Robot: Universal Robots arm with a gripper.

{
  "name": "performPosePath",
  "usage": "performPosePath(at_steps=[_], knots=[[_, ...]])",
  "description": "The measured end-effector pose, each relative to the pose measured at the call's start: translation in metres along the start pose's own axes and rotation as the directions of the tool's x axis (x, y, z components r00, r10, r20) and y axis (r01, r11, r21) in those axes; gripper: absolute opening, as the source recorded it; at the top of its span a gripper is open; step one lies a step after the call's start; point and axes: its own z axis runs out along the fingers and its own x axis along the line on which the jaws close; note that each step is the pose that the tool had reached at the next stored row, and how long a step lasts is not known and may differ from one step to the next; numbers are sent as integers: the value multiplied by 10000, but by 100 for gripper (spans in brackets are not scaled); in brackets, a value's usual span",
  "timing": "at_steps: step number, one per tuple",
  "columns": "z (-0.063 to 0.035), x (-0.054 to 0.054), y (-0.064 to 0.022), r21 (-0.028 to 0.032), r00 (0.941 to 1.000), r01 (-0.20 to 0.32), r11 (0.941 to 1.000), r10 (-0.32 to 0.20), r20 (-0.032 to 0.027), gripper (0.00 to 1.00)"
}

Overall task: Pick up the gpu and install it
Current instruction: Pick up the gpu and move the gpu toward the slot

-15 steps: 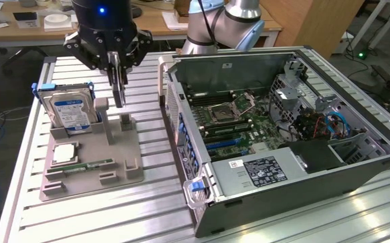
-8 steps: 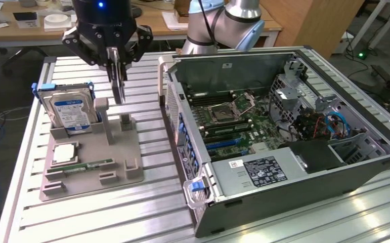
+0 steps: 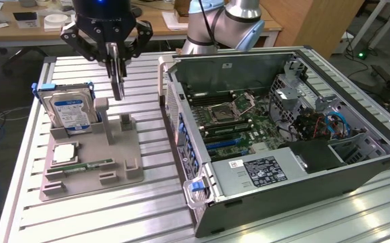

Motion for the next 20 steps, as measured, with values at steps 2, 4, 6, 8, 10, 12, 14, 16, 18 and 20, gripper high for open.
performPosePath(at_steps=[2,4,6,8,10,12,14,16,18,20], knots=[[-25,0,4,-31,10000,-2,10000,2,-2,28],[-41,-1,6,-57,10000,-2,10000,2,-1,28],[-56,-1,8,-82,10000,-2,10000,2,-1,28],[-71,-1,10,-106,10000,-2,9999,2,-2,28],[-87,-1,13,-133,10000,-3,9999,3,-4,28],[-107,-3,15,-171,10000,-3,9999,3,-5,28],[-127,-2,18,-208,10000,-5,9998,5,-6,28],[-146,-3,21,-246,10000,-6,9997,5,-7,28],[-164,-3,23,-298,10000,-6,9996,6,-8,28],[-184,-3,26,-325,10000,-8,9995,8,-8,28]])
